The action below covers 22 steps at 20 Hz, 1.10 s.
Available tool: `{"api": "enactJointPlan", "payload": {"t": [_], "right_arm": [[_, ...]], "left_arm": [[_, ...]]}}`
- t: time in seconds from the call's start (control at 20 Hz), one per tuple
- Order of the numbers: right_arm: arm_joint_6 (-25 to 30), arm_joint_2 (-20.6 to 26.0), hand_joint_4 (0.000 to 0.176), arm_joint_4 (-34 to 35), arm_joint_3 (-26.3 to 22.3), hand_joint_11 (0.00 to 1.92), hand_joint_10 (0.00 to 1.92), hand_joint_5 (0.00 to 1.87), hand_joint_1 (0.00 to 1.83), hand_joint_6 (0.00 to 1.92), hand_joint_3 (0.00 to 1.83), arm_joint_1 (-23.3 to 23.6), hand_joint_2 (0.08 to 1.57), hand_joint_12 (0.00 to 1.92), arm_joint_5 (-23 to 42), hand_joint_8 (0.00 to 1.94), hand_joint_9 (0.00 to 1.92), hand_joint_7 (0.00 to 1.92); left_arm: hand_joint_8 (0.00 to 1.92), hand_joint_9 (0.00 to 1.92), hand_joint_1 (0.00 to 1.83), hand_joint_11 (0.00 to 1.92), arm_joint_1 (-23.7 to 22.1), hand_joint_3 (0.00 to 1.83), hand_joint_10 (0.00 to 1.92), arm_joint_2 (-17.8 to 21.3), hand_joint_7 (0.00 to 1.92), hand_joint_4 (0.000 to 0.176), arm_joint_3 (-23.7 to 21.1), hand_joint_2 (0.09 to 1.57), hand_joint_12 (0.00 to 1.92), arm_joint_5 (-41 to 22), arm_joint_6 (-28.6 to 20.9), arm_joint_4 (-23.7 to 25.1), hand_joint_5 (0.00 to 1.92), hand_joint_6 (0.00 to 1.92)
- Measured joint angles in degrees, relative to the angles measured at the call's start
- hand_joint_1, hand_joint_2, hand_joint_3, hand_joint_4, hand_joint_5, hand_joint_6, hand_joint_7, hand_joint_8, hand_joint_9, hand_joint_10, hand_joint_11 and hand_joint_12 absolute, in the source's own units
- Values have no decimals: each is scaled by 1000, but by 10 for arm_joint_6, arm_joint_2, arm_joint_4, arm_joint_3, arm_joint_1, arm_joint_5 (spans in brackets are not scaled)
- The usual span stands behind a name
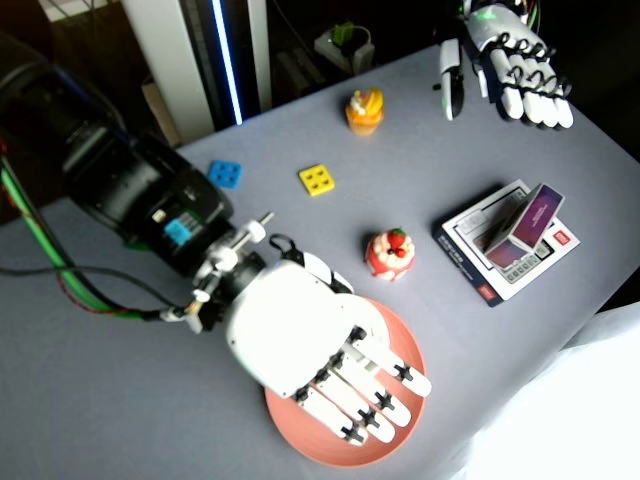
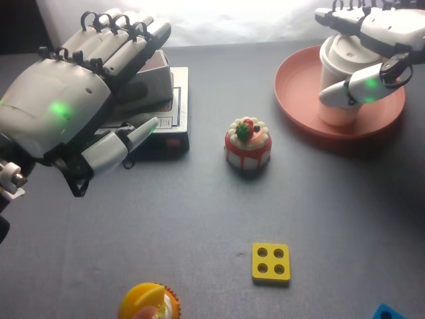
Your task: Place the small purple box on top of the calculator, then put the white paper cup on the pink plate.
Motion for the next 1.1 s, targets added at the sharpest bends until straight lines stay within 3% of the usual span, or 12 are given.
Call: {"api": "enactJointPlan", "payload": {"t": [0.05,0.1,0.5,0.7,0.8,0.95,1.05,1.1], "right_arm": [[0,0,161,0,-5,0,0,0,710,0,1,0,949,0,3,0,0,0],[0,1,175,0,-10,0,0,0,704,0,6,0,960,0,5,0,0,0],[-1,66,176,-17,-71,0,0,0,669,0,0,1,898,0,66,0,0,0],[0,116,174,-63,-151,0,0,0,606,0,0,1,878,0,120,0,0,0],[6,176,176,-103,-209,0,0,0,551,0,4,-12,948,0,192,0,0,0],[44,219,176,-131,-253,0,0,0,588,0,20,-56,984,0,280,0,0,0],[82,238,167,-161,-285,0,0,0,534,0,21,-97,990,0,345,0,0,0],[99,248,159,-179,-306,0,0,0,543,0,19,-127,992,0,395,0,0,0]], "left_arm": [[0,0,619,0,0,0,0,0,0,0,0,1421,0,-2,0,-1,35,8],[0,0,617,0,2,0,0,0,0,0,0,1415,0,-3,0,-2,41,10],[0,0,693,0,14,0,0,0,0,0,-1,1404,0,-10,-2,-11,22,1],[0,0,662,0,26,0,0,0,0,0,-6,1411,0,-24,-3,-23,5,0],[0,0,612,0,39,0,0,8,0,0,-11,1412,0,-39,-2,-28,0,0],[0,0,634,0,52,0,0,11,0,0,-16,1414,0,-58,-2,-45,2,1],[0,0,639,0,58,2,0,12,0,0,-19,1419,0,-67,-2,-43,0,0],[0,0,612,0,63,0,0,14,0,10,-25,1408,0,-82,-2,-47,0,0]]}}
